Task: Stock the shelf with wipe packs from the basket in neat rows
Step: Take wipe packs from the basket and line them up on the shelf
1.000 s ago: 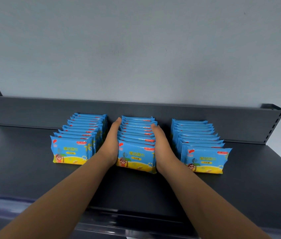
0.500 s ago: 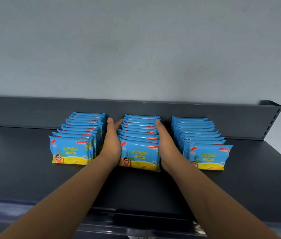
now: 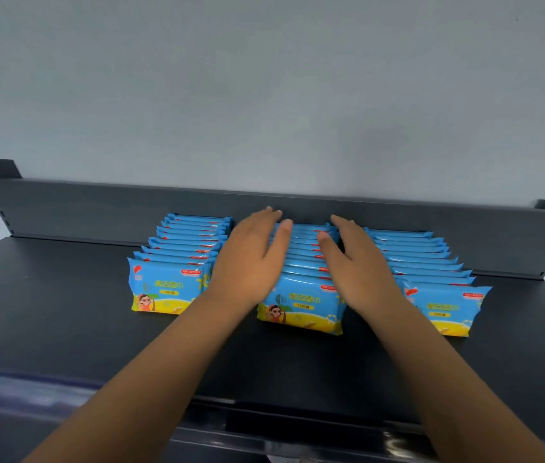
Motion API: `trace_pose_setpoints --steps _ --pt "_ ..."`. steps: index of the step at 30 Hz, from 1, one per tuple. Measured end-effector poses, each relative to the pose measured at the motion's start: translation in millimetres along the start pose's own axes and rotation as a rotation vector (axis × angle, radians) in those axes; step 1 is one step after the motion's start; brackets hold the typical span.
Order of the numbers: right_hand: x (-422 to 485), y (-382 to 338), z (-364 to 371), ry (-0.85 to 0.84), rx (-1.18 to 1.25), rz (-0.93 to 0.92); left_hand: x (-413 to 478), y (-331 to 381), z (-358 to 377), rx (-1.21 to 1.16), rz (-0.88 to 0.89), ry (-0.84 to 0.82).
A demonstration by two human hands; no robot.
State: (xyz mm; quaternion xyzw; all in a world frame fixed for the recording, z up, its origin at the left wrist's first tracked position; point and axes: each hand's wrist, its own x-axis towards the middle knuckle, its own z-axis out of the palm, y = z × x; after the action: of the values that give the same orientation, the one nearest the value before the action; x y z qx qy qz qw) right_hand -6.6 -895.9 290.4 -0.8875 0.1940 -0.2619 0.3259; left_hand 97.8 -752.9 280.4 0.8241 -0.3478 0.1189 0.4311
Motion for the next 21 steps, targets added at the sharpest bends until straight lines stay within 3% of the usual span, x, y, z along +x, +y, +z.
trace_pose_setpoints --steps 1,3,9,13,16,21 --pt "-2 -1 0 -0.01 -0.086 -0.043 -2 -1 -3 0.233 0.135 0.007" --pt "-7 -5 0 0.008 -0.225 -0.142 -4 0 -12 0.452 0.202 0.019" --pt "-16 -26 12 -0.038 -0.419 -0.321 -23 -14 -43 0.587 0.111 0.073" --pt "-14 -57 26 -0.128 -0.422 -0.424 -32 -36 -73 0.478 0.029 0.167" --pt "-12 -86 44 -0.126 -0.301 -0.446 -31 -62 -100 0.268 -0.003 0.242" --pt "-15 -131 103 -0.115 0.182 -0.179 -27 -95 -130 -0.308 -0.354 0.344"
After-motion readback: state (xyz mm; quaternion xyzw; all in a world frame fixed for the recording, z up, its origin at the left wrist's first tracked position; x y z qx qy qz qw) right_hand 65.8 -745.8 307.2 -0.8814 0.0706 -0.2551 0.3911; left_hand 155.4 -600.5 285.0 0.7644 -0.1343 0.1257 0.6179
